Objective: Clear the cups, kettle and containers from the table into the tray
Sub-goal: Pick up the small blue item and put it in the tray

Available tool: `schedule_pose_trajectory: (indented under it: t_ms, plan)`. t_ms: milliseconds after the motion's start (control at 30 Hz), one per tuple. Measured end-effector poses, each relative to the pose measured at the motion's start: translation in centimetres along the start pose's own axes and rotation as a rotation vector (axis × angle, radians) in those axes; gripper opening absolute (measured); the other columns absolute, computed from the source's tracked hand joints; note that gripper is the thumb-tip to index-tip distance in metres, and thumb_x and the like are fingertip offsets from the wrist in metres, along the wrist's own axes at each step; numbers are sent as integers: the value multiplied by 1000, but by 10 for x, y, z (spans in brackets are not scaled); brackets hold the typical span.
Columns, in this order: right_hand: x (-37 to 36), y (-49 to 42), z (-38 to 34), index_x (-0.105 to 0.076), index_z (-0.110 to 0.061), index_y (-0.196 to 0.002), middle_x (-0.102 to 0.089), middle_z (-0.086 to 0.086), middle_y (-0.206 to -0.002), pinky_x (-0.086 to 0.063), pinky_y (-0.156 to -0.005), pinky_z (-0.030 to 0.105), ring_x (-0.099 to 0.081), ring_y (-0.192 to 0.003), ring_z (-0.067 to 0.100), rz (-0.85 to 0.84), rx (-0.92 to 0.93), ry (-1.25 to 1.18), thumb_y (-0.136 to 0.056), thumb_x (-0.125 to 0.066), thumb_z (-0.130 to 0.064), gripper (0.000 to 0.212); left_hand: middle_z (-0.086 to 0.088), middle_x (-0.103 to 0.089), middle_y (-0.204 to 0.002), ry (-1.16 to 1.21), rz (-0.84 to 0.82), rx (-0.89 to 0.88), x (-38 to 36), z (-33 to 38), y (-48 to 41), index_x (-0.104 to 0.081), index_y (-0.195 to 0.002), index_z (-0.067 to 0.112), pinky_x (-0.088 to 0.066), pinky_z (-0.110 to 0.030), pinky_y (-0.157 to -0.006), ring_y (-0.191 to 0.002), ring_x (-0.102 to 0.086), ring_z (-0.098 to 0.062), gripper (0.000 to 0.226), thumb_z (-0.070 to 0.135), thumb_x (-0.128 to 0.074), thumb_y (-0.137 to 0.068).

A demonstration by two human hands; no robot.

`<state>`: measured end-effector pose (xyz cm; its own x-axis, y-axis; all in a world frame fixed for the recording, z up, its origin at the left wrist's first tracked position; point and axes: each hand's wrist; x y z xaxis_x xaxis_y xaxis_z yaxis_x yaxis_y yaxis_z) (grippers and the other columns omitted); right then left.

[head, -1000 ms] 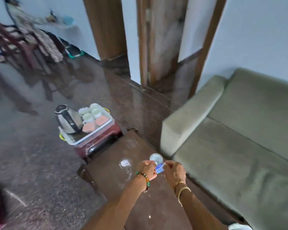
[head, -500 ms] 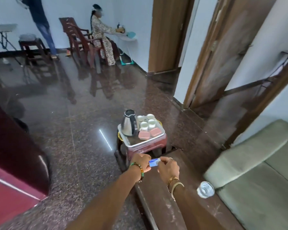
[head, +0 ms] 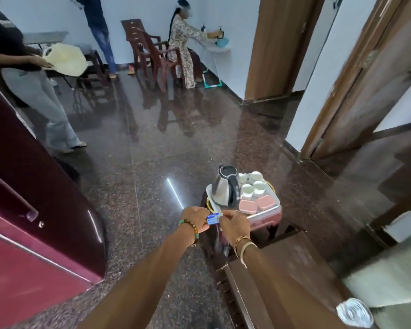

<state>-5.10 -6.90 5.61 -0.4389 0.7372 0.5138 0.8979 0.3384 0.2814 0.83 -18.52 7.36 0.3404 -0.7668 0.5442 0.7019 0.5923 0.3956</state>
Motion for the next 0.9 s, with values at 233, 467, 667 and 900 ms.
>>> schedule_pose_trajectory:
  t_ms: [233,467,667,900]
  plan:
    - [-37,-78,-34,-77,-15,-99,-75,8,-88,-52,-81,29,-68,-87,24,-65,-2,-21,-82,-62,-21,23,-3,-56,-136,-207,63,-24,29,11,-83,-51,-129,14,-41,-35,-104,-126,-52,-25,39,34,-50,-96]
    - [-33,-140,-52,-77,-16,-98,-76,2,-90,-48,-77,23,-66,-84,18,1,-42,-44,-79,-63,-20,24,0,-55,-138,-150,74,-2,28,40,-147,-50,-134,19,-42,-32,-102,-129,-50,-20,41,37,-48,-98]
    - [-25,-181,-54,-75,-14,-82,-73,7,-76,-52,-68,24,-67,-83,28,183,-165,-45,-76,-64,-18,13,-9,-61,-130,87,-157,97,7,71,-212,-58,-124,10,-49,-26,-85,-120,-58,-26,31,22,-54,-96]
    - [4,-215,-65,-68,-17,-65,-66,2,-60,-46,-62,29,-62,-68,26,375,-264,-102,-79,-61,-18,16,-12,-64,-91,303,-346,97,-11,125,-260,-69,-106,1,-59,-43,-86,-80,-62,-23,23,7,-60,-86]
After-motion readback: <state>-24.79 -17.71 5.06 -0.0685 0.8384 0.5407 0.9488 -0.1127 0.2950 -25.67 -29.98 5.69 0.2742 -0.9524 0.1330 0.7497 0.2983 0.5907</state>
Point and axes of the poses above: each hand's wrist, its own y-axis away from the middle knuckle, its own x-axis out of the back of the hand, z = x × y
